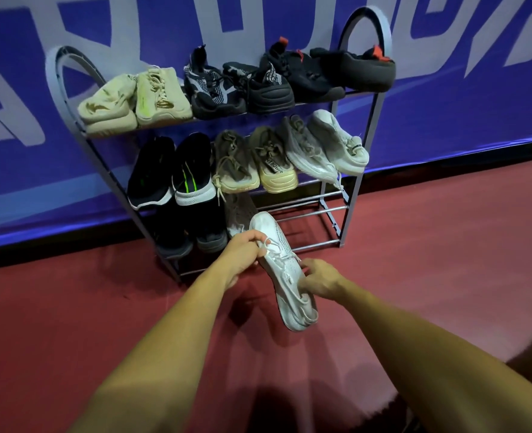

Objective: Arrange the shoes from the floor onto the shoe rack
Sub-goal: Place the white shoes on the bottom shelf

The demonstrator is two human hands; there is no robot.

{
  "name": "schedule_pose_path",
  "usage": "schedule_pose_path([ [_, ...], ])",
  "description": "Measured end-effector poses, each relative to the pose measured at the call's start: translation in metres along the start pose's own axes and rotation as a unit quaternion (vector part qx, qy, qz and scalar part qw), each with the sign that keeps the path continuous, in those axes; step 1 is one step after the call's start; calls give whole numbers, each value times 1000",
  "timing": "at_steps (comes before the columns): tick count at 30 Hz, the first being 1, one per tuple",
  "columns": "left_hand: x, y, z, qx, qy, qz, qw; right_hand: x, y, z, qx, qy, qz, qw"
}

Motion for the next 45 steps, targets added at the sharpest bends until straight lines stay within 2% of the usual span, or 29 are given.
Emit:
schedule_pose_path([
  [4,-2,-9,2,-15,28,-1,1000,10,-12,12,-40,-11,58,997],
  [8,-4,-19,-3,-2,64,31,997,19,-21,20,-75,-95,104,987],
  [11,-4,-22,-13,23,29,42,998,31,-32,26,-97,-150,136,975],
  [16,-15,-34,-35,53,-89,5,995,58,-52,18,-131,-194,190,953],
  [20,-21,-44,-41,59,-88,17,994,71,-62,12,-148,-236,230,932],
  [26,-27,-63,-49,88,18,28,996,72,-75,6,-120,-293,217,923],
  [30,-25,-81,-43,87,91,65,990,74,-89,-1,-88,-345,190,915],
  [36,-33,-92,-62,98,208,121,966,71,-119,-7,-74,-386,154,907],
  [40,-35,-100,-64,107,234,133,957,66,-125,-11,-64,-420,138,895],
  [45,-27,-103,-55,123,196,131,964,54,-130,-11,-64,-439,138,885],
])
Point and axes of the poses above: each hand's wrist, its own y-axis away from the middle knuckle, its own x-axis out of the back of the hand, z = x × y, the point moved 10 cm from there along -y, towards the middle knuckle, and after that the axes turned 12 degrees about y, right-handed, at the moved point
